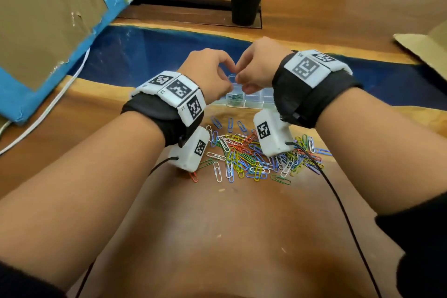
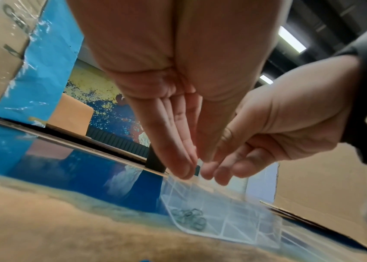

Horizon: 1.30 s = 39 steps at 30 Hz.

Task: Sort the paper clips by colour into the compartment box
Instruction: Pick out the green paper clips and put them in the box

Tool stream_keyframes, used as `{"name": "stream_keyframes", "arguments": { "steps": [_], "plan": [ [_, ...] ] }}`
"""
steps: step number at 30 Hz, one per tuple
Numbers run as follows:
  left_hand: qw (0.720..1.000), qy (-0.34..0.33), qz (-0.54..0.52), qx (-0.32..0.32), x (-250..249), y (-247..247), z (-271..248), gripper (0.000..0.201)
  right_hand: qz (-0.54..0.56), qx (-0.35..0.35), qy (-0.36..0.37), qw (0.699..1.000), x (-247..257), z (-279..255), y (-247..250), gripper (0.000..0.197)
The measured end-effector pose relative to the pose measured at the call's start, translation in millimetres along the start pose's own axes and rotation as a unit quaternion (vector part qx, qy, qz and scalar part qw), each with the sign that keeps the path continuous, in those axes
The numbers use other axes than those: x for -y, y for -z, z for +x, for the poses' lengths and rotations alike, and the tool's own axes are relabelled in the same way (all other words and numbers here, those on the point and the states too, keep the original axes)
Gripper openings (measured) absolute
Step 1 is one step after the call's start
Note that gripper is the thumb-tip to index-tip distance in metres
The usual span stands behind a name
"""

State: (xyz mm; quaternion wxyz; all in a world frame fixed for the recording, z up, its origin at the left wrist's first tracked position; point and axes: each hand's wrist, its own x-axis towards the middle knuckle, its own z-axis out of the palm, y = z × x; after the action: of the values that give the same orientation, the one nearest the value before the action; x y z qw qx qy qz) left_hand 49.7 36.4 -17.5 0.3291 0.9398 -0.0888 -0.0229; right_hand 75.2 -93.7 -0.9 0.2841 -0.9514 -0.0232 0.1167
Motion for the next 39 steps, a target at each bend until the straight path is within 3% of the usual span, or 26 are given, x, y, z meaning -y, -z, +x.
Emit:
{"name": "stream_keyframes", "arguments": {
  "steps": [5,9,15,18,25,31,35,39],
  "plan": [
    [0.99,-0.021,0.098,0.096,10.6,6.5,-19.7,0.004,0.017,0.001,0.005,1.0,-27.8,-26.6,16.0,0.014],
    [0.965,-0.047,0.196,0.167,11.3,4.7,-29.6,0.01,-0.073,0.034,-0.024,0.996,-50.2,-48.1,18.0,0.01],
    [0.954,-0.075,0.223,0.188,-1.2,-6.5,-34.5,0.007,-0.198,0.082,-0.035,0.976,-53.9,-56.0,9.4,0.007],
    [0.951,-0.091,0.224,0.194,-8.9,-13.5,-34.1,0.012,-0.202,0.103,-0.034,0.973,-49.8,-55.5,7.5,0.019],
    [0.934,-0.164,0.243,0.202,-39.3,-37.3,-22.5,0.03,-0.221,0.103,-0.009,0.97,-51.7,-52.8,1.0,0.018],
    [0.923,-0.194,0.265,0.2,-52.4,-48.7,-14.1,0.024,-0.162,0.121,-0.003,0.979,-65.4,-60.6,11.3,0.015],
    [0.923,-0.191,0.268,0.201,-53.2,-50.4,-13.8,0.019,-0.083,0.127,-0.004,0.988,-74.2,-62.1,16.2,0.023],
    [0.924,-0.203,0.256,0.198,-50.3,-49.1,-15.1,0.018,0.001,0.109,-0.021,0.994,-79.2,-62.5,20.6,0.019]
  ]
}}
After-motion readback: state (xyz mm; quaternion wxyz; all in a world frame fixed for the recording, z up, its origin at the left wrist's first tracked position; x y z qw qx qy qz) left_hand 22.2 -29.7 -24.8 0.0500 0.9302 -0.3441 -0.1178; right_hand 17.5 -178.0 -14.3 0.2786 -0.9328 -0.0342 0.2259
